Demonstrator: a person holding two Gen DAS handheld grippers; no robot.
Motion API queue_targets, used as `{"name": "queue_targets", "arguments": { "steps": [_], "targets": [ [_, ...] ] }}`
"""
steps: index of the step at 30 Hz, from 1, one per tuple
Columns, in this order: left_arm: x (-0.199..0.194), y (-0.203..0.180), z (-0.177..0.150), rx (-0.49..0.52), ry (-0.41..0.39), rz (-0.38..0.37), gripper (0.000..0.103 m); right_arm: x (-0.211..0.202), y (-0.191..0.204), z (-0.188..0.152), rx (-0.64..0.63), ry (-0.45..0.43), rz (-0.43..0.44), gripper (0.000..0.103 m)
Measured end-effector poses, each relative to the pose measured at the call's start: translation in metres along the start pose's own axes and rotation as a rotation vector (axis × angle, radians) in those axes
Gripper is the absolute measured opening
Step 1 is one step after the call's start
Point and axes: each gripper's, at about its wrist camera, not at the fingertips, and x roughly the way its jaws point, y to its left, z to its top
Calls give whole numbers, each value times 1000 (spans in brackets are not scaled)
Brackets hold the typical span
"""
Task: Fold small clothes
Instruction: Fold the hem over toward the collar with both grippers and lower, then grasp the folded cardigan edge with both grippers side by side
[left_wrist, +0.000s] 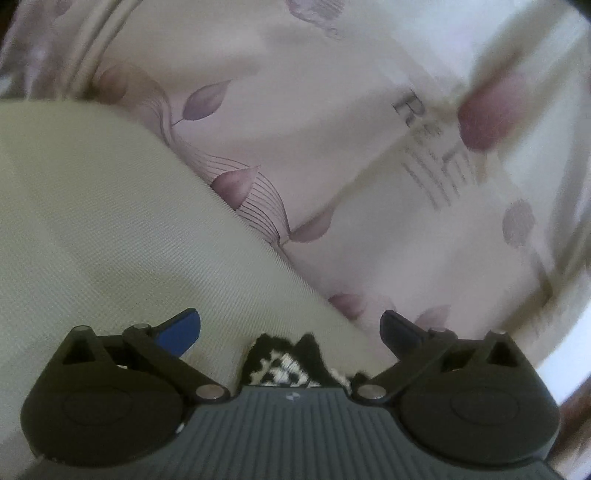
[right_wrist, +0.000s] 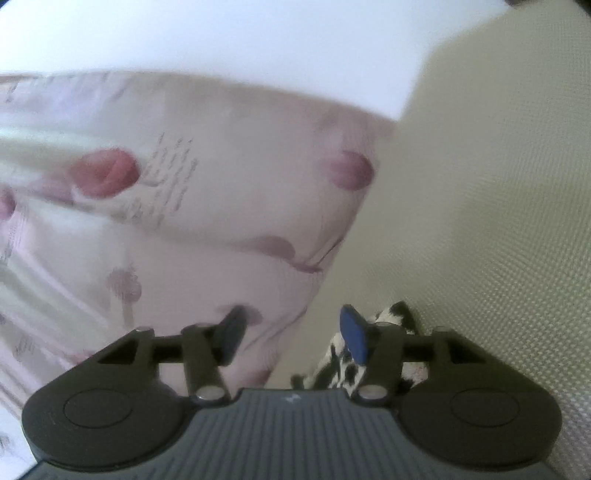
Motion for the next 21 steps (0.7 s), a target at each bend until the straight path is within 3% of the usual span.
{"name": "queue_targets", "arguments": {
  "steps": [3,7,9,11,13,14,21],
  "targets": [
    [-6,-8,-8,136,43,21,98,7,26,-10,-229,104,-93,57],
    [-10,-7,-20,197,127,9,88,21,47,-34,-465,174,-179,57],
    [-8,-5,-27,206,184,12,81,27,49,-45,-519,195,-196,57],
    [-6,-3,-35,221,232,16,68,29,47,-57,-568,220,-219,56],
    [-4,-1,-41,226,271,19,27,29,49,-69,-640,218,-241,56],
    [-5,1,-43,224,290,17,17,27,50,-74,-671,216,-237,56],
    [-51,14,-56,144,331,-27,12,12,49,-83,-762,226,-230,56]
  ]
}}
